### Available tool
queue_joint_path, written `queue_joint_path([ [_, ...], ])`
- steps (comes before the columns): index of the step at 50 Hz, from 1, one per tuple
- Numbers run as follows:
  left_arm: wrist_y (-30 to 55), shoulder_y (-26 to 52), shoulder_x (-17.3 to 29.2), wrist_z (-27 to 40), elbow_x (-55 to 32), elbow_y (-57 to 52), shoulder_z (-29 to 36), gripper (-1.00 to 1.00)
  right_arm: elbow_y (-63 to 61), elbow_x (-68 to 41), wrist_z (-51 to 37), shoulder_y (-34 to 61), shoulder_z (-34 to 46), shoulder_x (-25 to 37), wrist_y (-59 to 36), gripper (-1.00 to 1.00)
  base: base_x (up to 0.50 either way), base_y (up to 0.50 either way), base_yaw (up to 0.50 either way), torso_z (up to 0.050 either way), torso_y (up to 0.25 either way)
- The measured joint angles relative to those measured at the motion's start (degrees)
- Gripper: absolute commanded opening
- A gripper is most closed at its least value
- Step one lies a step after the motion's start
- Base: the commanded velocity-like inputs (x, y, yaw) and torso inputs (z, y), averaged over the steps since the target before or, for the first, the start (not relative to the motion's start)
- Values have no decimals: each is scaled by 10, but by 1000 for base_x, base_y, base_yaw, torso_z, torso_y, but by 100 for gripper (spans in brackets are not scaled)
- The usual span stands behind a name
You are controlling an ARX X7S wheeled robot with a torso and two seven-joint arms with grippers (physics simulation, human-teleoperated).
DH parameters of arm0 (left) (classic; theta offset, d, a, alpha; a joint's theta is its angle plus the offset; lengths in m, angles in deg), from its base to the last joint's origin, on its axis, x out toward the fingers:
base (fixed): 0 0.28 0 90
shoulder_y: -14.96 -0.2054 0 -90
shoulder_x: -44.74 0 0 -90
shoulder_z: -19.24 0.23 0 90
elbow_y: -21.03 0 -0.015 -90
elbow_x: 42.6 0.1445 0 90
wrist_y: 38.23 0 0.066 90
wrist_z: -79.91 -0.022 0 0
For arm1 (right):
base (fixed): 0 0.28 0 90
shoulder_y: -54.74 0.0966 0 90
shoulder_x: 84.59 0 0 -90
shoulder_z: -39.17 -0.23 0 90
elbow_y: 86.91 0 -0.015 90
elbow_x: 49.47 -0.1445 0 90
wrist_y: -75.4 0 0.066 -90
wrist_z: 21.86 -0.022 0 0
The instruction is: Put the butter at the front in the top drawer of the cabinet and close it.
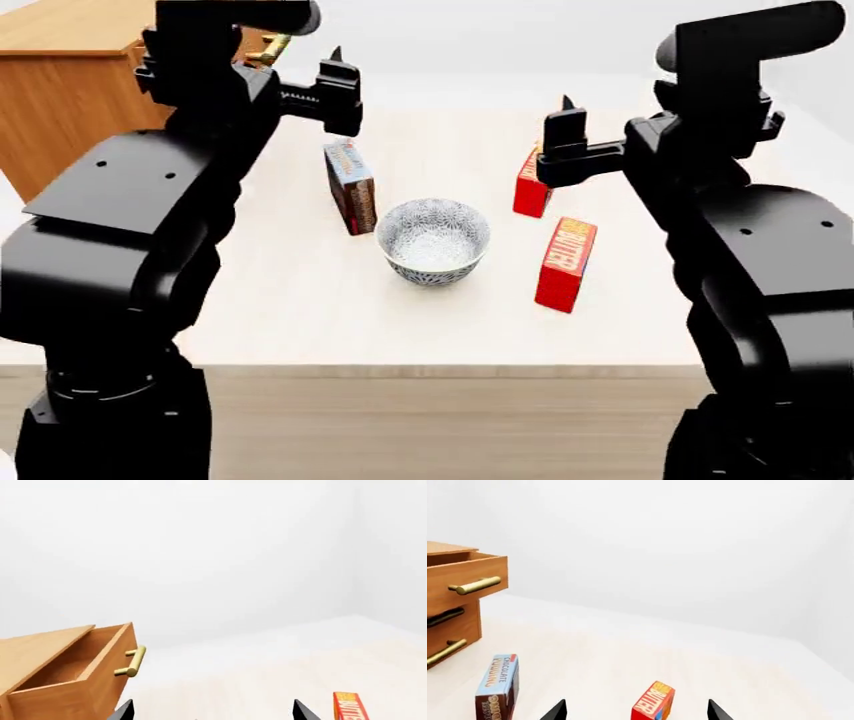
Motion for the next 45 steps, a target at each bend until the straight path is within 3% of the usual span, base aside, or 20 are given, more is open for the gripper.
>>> queue_joint_path([
  [8,5,63,4,-9,-1,44,15,100,25,-12,12,63,-11,-2,-29,100,20,0,0,0,0],
  [16,7,90,4,-9,-5,61,16,100,20,-25,21,86,-33,-12,-39,100,492,0,0,0,0],
  [45,14,77,1,-1,-27,38,8,100,-15,-53,24,84,-64,-28,-60,100,500,0,0,0,1],
])
